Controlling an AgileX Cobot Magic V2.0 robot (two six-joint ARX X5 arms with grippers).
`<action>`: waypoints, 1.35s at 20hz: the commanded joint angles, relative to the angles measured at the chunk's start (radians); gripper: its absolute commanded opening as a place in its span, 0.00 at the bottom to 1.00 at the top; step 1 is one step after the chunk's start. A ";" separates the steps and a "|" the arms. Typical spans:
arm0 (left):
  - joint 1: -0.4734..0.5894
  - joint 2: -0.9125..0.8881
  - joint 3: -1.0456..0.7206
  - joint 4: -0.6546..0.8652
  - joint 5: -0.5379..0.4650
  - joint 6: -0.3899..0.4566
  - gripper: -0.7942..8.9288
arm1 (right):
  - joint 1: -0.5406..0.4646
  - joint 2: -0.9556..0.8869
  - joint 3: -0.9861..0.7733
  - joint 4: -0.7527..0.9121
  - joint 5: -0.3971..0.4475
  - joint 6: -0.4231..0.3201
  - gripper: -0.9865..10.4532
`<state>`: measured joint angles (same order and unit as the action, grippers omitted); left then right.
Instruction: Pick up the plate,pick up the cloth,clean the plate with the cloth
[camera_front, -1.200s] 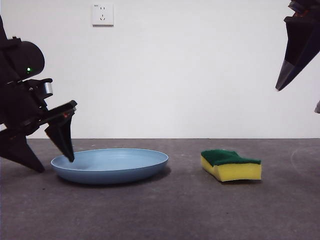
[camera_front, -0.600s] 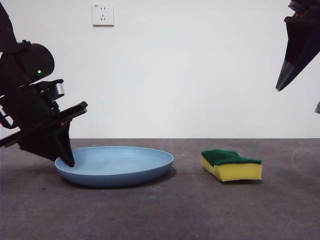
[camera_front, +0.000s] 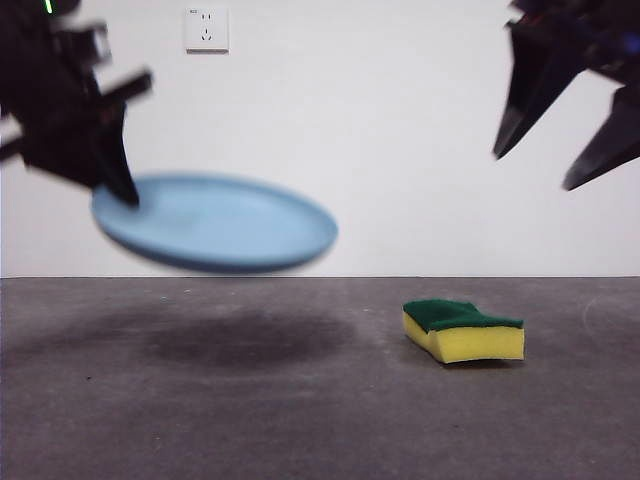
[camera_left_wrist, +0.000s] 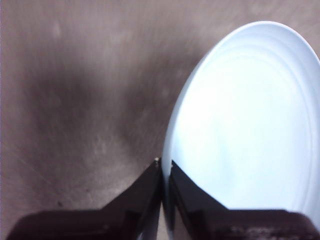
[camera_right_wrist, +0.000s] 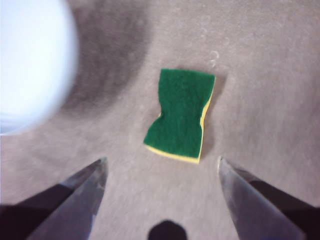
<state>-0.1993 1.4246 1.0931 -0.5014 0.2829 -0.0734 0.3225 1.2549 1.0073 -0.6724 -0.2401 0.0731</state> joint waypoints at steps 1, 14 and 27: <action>-0.004 -0.060 0.019 -0.029 0.004 0.046 0.07 | 0.037 0.101 0.061 0.006 0.047 -0.031 0.35; -0.004 -0.131 0.023 -0.155 -0.047 0.075 0.07 | 0.125 0.535 0.193 0.090 0.186 -0.056 0.32; -0.004 -0.125 0.023 -0.138 -0.079 0.078 0.07 | 0.122 0.607 0.193 0.089 0.195 -0.075 0.08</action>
<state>-0.1997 1.2938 1.1198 -0.6533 0.2005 -0.0067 0.4450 1.8378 1.2060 -0.5777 -0.0494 0.0067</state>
